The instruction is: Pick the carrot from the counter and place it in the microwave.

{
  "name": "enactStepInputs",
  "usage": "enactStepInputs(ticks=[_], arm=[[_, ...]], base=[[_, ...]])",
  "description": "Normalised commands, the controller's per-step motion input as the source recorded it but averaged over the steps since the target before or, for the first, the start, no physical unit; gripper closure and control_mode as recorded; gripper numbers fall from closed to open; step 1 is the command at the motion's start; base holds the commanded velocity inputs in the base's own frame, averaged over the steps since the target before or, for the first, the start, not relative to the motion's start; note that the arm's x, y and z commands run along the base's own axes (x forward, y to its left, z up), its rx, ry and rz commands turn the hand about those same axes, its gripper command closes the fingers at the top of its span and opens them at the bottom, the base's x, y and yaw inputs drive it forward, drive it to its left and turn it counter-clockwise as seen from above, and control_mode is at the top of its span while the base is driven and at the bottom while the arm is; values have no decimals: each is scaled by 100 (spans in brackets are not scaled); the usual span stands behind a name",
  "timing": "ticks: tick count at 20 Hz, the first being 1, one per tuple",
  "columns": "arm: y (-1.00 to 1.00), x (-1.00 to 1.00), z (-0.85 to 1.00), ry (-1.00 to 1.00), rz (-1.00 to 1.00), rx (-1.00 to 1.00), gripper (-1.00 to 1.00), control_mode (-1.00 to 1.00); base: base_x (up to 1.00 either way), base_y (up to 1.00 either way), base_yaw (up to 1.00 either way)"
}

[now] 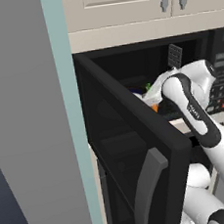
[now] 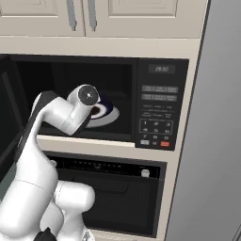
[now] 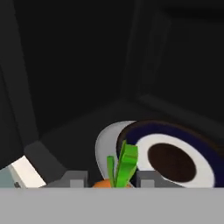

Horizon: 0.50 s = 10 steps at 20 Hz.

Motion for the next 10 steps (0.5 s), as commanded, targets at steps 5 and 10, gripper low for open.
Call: enactStepInputs(ticks=[5, 10], arm=[[23, 93, 0, 0, 3, 3, 100, -100], [1, 57, 14, 0, 5, -1, 100, -100]], base=[[0, 0, 0], [0, 0, 0]])
